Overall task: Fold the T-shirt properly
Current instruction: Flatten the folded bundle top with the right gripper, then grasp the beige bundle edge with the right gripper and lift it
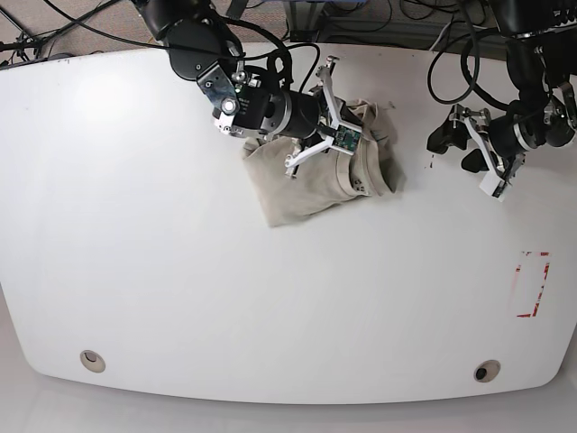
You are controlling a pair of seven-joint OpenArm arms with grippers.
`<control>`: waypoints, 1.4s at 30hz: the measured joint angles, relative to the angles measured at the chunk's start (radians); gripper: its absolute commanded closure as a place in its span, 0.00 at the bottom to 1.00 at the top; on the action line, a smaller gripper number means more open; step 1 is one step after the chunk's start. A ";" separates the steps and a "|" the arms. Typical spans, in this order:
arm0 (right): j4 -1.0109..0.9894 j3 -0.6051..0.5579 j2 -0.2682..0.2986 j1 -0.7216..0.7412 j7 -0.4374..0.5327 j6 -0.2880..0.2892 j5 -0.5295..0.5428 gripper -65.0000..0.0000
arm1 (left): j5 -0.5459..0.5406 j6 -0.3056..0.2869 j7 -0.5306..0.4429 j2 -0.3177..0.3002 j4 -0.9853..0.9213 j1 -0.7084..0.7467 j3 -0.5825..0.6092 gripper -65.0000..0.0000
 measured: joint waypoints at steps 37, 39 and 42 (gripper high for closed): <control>0.002 0.001 -0.093 -0.013 -0.072 0.000 -0.001 1.00 | 0.000 0.000 0.000 -0.003 0.000 0.000 0.000 0.24; 0.021 -0.004 -0.097 -0.015 -0.093 0.000 0.003 1.00 | 0.000 0.000 0.000 -0.003 0.000 0.000 0.000 0.24; 0.027 -0.002 -0.096 -0.014 -0.111 0.003 0.064 1.00 | 0.000 0.000 0.000 -0.003 0.000 -0.001 0.000 0.24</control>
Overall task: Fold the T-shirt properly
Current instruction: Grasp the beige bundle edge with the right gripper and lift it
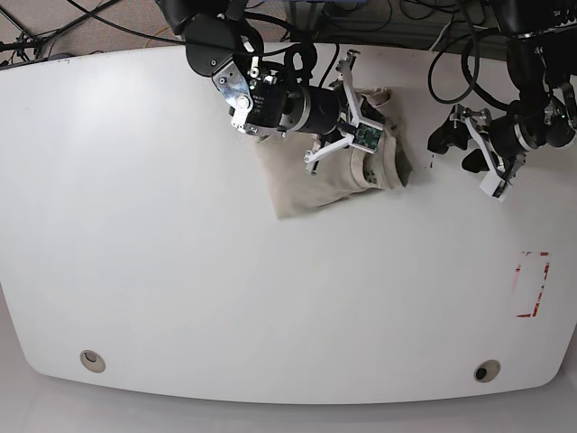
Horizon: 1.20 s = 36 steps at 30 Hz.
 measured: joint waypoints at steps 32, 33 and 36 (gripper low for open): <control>-0.119 -0.101 0.125 0.085 0.057 0.000 0.239 0.59 | -0.004 0.000 0.001 0.053 0.155 0.001 0.001 0.24; -0.107 -0.068 0.129 0.087 0.056 -0.001 0.267 0.59 | -0.004 0.000 0.000 0.055 0.175 0.001 0.004 0.24; -0.097 0.020 0.151 0.096 0.060 0.000 0.328 0.59 | -0.004 0.000 -0.001 0.055 0.196 -0.002 0.039 0.24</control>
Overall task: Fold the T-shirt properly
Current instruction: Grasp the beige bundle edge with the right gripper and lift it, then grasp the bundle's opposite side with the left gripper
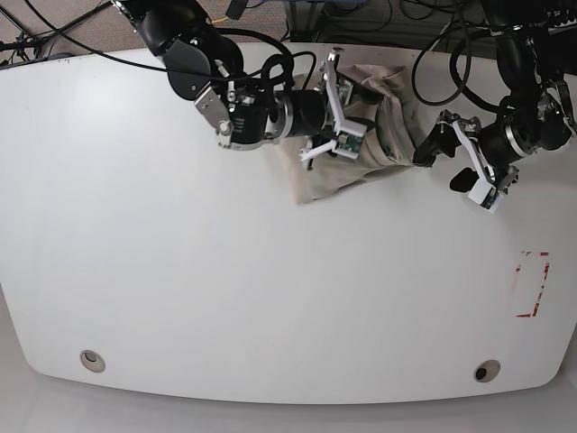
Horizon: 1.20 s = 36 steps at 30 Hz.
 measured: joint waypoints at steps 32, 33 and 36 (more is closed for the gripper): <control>-0.422 0.088 -0.035 0.162 0.195 0.008 -0.180 0.60 | -0.003 0.000 -0.008 -0.031 -0.003 0.125 0.330 0.49; -0.440 0.089 -0.034 0.161 0.200 0.008 -0.182 0.60 | 0.014 0.000 -0.005 -0.032 -0.025 0.117 0.339 0.48; -0.458 0.091 -0.027 0.156 0.205 0.005 -0.199 0.60 | 0.077 0.000 -0.011 -0.039 -0.085 0.080 0.362 0.48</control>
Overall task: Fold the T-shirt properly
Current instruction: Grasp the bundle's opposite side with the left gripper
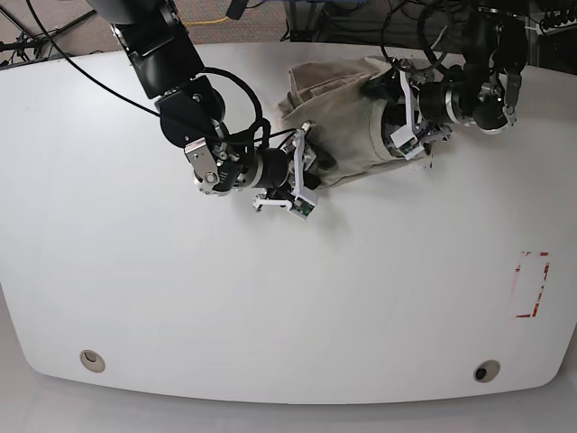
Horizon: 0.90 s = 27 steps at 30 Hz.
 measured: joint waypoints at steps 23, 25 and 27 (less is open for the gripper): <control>0.092 0.126 0.094 -0.072 0.021 -0.005 -0.002 0.60 | 0.237 -0.011 -0.103 0.005 -0.385 -0.596 0.473 0.49; 0.125 0.146 0.097 -0.092 0.008 -0.007 -0.009 0.60 | 0.254 -0.006 -0.089 0.000 -0.389 -0.644 0.489 0.49; 0.176 0.161 0.097 -0.110 0.011 -0.008 -0.007 0.60 | 0.262 0.000 -0.085 -0.008 -0.361 -0.673 0.485 0.49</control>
